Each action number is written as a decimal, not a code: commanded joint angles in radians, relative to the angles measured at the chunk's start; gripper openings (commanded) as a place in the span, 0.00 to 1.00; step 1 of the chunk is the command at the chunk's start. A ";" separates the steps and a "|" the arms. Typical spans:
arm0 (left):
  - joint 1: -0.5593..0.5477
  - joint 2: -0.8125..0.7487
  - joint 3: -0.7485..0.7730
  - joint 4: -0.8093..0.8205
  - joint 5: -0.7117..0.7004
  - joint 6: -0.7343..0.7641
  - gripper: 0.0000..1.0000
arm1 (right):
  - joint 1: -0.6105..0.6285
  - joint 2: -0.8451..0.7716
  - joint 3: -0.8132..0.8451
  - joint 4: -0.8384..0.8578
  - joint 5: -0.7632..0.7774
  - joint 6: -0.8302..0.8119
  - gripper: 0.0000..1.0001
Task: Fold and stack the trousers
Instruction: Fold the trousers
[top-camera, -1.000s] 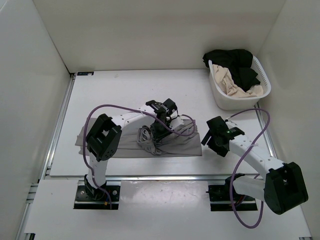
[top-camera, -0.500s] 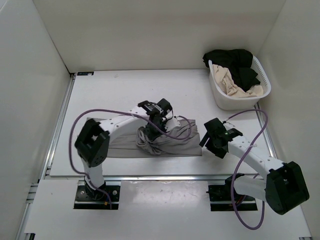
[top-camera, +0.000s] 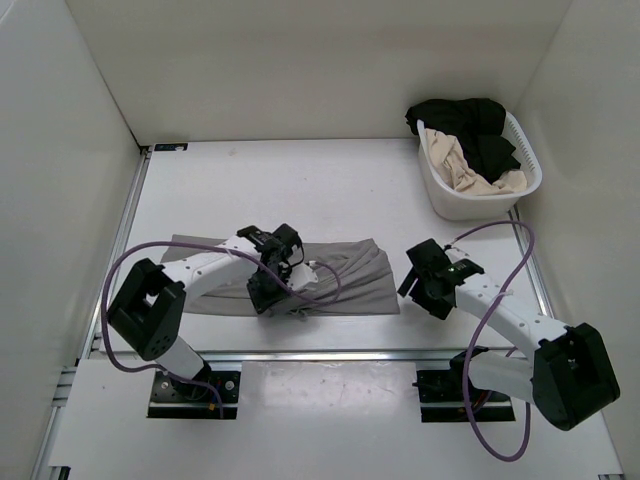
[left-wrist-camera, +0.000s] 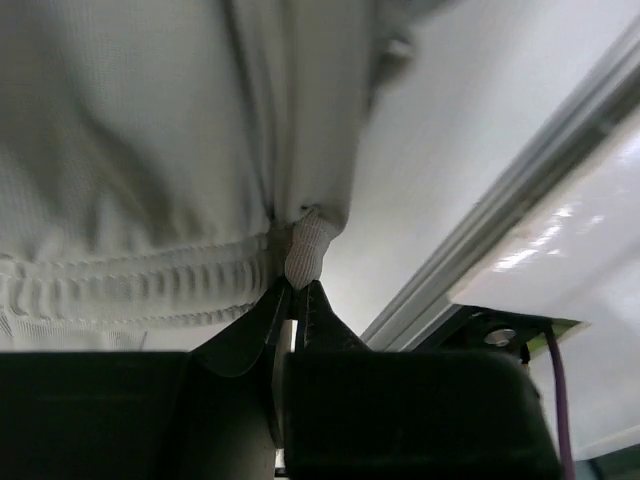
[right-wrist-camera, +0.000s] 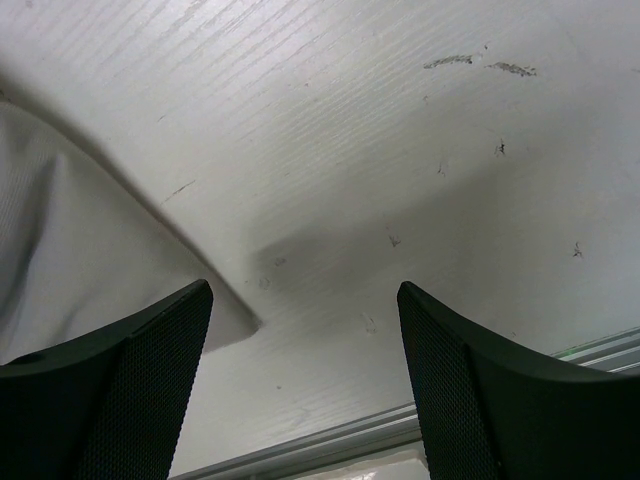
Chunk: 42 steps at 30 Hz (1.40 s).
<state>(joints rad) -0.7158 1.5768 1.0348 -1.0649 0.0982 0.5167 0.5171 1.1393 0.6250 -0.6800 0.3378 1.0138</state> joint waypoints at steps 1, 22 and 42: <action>0.058 -0.025 -0.021 0.058 -0.029 0.028 0.14 | 0.009 -0.016 -0.004 -0.007 0.013 0.008 0.80; 0.274 0.155 0.235 0.143 0.061 0.009 0.84 | 0.092 0.004 -0.110 0.260 -0.207 -0.067 0.83; 0.342 0.299 0.427 0.141 0.102 -0.119 0.14 | 0.083 -0.045 -0.152 0.206 -0.175 -0.066 0.00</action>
<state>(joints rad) -0.3813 1.8942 1.4811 -0.9222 0.2405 0.4324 0.6033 1.1206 0.4915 -0.4423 0.1505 0.9604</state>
